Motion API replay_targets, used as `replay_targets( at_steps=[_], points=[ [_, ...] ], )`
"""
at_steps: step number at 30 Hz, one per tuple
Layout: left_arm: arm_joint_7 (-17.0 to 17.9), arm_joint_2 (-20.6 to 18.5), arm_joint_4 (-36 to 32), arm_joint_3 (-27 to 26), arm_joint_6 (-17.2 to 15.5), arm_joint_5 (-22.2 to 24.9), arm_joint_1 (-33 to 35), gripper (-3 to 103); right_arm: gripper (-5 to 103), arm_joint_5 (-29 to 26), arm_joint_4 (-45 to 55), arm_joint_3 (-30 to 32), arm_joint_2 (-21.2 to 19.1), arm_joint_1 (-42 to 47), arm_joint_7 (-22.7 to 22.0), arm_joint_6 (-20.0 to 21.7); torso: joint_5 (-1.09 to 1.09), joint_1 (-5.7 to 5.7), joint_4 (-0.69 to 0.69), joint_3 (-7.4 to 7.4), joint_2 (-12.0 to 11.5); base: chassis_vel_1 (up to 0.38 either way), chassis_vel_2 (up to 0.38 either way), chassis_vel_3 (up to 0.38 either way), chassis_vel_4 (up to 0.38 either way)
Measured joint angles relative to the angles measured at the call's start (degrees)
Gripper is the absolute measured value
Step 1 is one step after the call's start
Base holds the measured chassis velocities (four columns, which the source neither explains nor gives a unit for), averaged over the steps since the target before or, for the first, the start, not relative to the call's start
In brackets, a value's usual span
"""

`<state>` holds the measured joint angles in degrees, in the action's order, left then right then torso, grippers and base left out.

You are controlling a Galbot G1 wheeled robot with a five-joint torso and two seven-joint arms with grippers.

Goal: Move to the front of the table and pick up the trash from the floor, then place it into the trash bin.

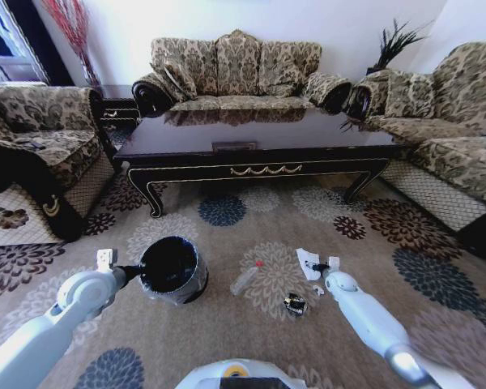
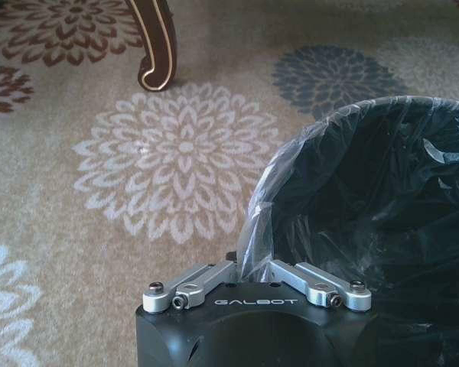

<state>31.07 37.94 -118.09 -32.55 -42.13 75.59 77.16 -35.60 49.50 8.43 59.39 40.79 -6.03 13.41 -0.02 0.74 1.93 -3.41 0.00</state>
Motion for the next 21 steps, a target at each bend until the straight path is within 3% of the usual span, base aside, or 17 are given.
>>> replay_targets(
  at_steps=[10, 14, 15, 18, 21],
  points=[
    [0.0, -0.2, 0.2, 0.2, 0.0, 0.1, -0.2, 0, 103, 0.8, -3.1, -0.9, 3.4, -1.7, 0.3, 0.5, 0.02, 0.00, 0.02, 0.00, 0.0, 0.000, 0.000, 0.000, 0.000],
    [0.0, 0.1, 0.3, 0.3, 0.0, 0.0, 0.0, 0, 97, 1.9, -3.6, -1.1, 4.1, -1.3, 0.3, 0.6, 0.02, 0.00, 0.01, 0.01, 0.0, 0.000, 0.000, 0.000, 0.000],
    [0.0, 0.2, 0.3, 0.4, 0.0, 0.0, 0.0, 0, 87, 2.4, -3.9, -1.1, 4.3, -1.2, 0.4, 0.6, 0.02, 0.00, 0.02, 0.00, 0.0, 0.000, 0.000, 0.000, 0.000],
    [0.0, 0.2, 0.2, 0.4, 0.0, -0.1, 0.1, 0, 82, 2.8, -4.1, -1.2, 4.4, -1.1, 0.5, 0.6, 0.02, 0.00, 0.02, 0.00, 0.0, 0.000, 0.000, 0.000, 0.000],
    [0.0, 0.1, -0.1, 0.3, 0.0, -0.1, 0.6, 0, 65, 3.4, -4.1, -1.2, 4.3, -0.9, 0.6, 0.5, 0.02, 0.00, 0.02, 0.00, 0.0, 0.000, 0.000, 0.000, 0.000]
  ],
)
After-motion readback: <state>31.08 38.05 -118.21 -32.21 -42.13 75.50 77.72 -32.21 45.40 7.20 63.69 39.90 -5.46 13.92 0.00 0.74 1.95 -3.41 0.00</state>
